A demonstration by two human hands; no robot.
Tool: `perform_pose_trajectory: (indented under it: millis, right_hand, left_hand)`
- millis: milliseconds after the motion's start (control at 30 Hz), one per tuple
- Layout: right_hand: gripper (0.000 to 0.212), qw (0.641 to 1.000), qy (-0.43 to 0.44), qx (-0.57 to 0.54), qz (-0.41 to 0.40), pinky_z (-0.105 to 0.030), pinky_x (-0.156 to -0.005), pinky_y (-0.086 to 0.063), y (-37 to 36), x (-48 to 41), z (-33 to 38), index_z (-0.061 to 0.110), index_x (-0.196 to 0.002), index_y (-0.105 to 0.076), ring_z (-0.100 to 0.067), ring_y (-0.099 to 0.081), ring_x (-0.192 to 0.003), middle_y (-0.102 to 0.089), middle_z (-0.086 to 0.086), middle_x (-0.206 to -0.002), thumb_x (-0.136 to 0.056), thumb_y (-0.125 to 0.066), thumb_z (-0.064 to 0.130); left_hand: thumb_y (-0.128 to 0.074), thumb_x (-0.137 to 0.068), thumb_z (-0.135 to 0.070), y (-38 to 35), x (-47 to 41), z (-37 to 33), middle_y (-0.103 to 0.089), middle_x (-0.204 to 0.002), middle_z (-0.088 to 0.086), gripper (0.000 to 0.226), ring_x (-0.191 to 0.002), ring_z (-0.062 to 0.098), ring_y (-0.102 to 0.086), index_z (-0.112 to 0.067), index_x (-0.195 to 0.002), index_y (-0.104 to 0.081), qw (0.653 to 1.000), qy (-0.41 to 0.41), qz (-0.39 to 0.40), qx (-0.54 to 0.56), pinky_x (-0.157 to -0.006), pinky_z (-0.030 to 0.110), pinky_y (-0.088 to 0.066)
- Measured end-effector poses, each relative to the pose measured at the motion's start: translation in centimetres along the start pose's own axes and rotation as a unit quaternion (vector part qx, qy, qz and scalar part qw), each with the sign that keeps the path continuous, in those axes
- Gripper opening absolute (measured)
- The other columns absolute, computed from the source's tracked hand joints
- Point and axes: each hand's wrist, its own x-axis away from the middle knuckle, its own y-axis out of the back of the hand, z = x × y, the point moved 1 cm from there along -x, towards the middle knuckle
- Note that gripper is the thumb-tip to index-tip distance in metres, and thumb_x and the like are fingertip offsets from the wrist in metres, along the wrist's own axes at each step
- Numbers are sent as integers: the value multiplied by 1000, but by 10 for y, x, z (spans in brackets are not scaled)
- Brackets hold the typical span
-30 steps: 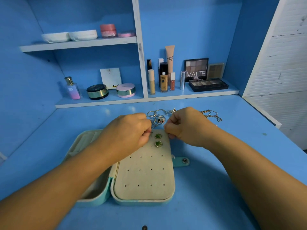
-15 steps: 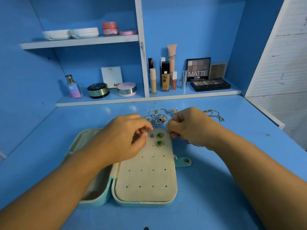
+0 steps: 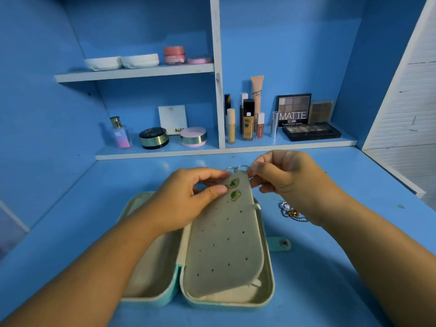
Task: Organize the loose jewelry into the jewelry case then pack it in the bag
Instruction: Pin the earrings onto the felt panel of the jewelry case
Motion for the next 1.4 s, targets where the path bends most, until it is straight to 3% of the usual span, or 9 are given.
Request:
perform_pose_trajectory:
  millis: [200, 333, 467, 567, 833, 933, 1067, 1200, 1400]
  right_hand:
    - [14, 991, 18, -124, 37, -23, -67, -52, -15, 4, -2, 5, -79, -62, -11, -65, -68, -72, -6, -80, -91, -56, 9]
    - [8, 983, 88, 154, 39, -17, -77, -49, -23, 4, -19, 23, -79, -66, -4, -62, -78, -70, 6, -87, -87, -64, 20]
    - [8, 876, 173, 443, 75, -17, -95, -36, -25, 2, -24, 21, -86, -67, -7, -45, -110, -55, 11, -117, -85, -64, 28]
    - [17, 846, 131, 507, 102, -29, -102, -33, -31, 5, -20, 23, -93, -67, -12, -34, -119, -45, 11, -129, -90, -56, 35]
    - [23, 801, 130, 572, 115, -29, -103, -31, -38, 5, -16, 19, -106, -60, -16, -32, -120, -41, 7, -131, -97, -42, 31]
    - [10, 863, 138, 478, 84, -19, -99, -32, -36, 1, -18, 23, -90, -61, -8, -37, -118, -46, 13, -122, -92, -55, 30]
    - [7, 988, 83, 129, -11, -13, -70, -50, -45, -4, -10, 22, -84, -65, -1, -60, -80, -65, 15, -90, -89, -62, 25]
    - [10, 996, 46, -78, 27, -21, -73, -54, -68, -6, -10, 6, -85, -65, -7, -65, -71, -68, 4, -70, -91, -59, 10]
    - [11, 989, 51, -136, 30, -22, -72, -54, -72, -8, -16, -2, -89, -62, -9, -67, -71, -69, 4, -72, -92, -56, 8]
  left_hand:
    - [-68, -72, -23, 18, -7, 8, -73, -96, -18, 30, -97, -3, -65, -30, -101, -66, 987, 46, 22, 155, -84, 11, -48]
    - [-68, -72, -20, 29, -5, 21, -70, -110, 2, 40, -106, 11, -63, -14, -112, -65, 974, 65, 14, 217, -91, 20, -51]
    - [-64, -75, -12, 31, -3, 26, -59, -126, 26, 45, -114, 29, -57, -1, -119, -59, 959, 83, 9, 272, -108, 45, -43]
    - [-73, -79, -8, 31, -4, 29, -57, -128, 28, 45, -114, 29, -57, 0, -120, -58, 960, 82, 11, 268, -109, 51, -40]
    - [-69, -76, -9, 32, -3, 29, -64, -110, 12, 33, -104, 22, -58, -10, -109, -63, 954, 77, 14, 289, -99, 40, -47]
    - [-66, -76, -9, 34, -3, 27, -63, -110, 12, 34, -102, 20, -59, -8, -109, -63, 952, 76, 16, 296, -98, 38, -47]
    - [-66, -73, -12, 34, -4, 27, -67, -99, 2, 32, -93, 12, -62, -11, -105, -64, 954, 71, 19, 291, -88, 28, -50]
    - [-66, -72, -13, 34, -5, 28, -71, -95, 2, 32, -96, 17, -66, -11, -103, -65, 952, 68, 21, 299, -91, 29, -53]
    - [-67, -70, -15, 35, -7, 27, -72, -97, 2, 36, -98, 16, -67, -12, -106, -65, 958, 70, 21, 278, -91, 28, -55]
